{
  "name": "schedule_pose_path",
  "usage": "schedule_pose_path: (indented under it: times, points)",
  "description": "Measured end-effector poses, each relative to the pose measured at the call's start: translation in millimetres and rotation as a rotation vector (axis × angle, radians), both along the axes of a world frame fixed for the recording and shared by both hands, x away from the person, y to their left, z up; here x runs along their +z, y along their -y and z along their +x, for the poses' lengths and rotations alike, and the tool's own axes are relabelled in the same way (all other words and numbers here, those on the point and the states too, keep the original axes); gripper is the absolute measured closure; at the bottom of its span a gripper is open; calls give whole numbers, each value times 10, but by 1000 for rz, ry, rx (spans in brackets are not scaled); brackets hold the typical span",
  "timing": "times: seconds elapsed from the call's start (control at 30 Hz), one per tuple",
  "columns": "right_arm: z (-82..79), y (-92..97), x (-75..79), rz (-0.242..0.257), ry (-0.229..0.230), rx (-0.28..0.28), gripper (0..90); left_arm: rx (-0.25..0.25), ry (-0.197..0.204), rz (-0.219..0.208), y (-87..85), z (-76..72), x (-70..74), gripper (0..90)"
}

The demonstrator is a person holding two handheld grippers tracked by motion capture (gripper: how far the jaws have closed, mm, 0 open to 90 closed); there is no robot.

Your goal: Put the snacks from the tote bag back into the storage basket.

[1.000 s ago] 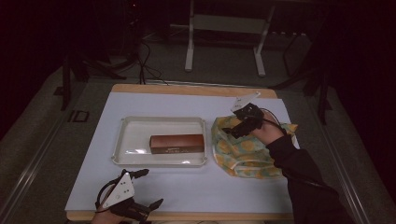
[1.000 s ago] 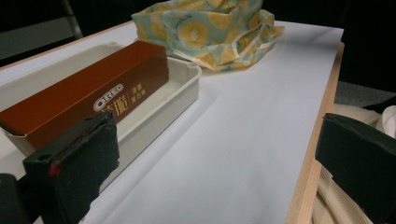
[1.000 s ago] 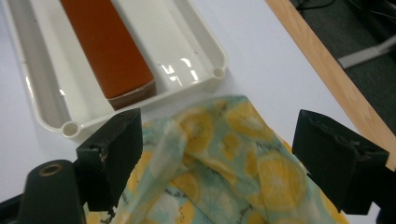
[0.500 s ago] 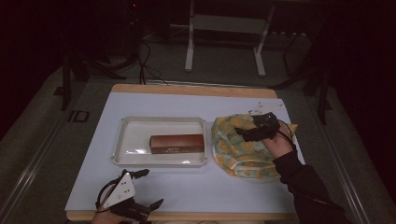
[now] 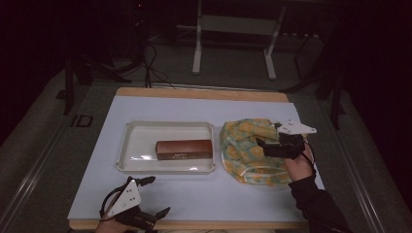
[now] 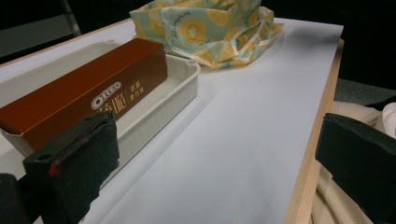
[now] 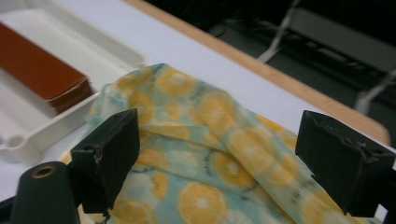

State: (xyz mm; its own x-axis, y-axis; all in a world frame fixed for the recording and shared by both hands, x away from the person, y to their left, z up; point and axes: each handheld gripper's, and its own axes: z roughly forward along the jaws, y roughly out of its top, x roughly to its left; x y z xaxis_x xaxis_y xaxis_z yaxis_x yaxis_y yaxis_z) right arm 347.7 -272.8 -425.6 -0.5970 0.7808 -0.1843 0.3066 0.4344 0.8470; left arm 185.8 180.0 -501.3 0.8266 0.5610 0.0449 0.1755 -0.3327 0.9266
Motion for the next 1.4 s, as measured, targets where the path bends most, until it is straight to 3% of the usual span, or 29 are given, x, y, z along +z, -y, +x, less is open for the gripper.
schedule_pose_path:
  times: [0.27,0.37,0.5,0.83,1.13,1.27,1.4]
  points:
    - [-232,97,-74,39,60,-78,140,-2,-1,0,2,-1,-1,0]
    - [-279,139,-127,57,60,-98,140,-4,-2,2,5,-1,-2,0]
    - [-338,174,-218,68,60,-114,140,-4,-1,3,8,-2,-3,0]
    - [-530,281,-349,95,111,-137,138,-11,-1,7,11,-6,-3,0]
    - [-632,392,-417,90,111,-147,139,-12,9,6,15,-24,9,0]
    - [-694,497,-455,134,102,-153,139,-13,8,6,12,-23,7,0]
    - [-738,515,-516,113,89,-148,138,-17,7,10,16,-25,5,0]
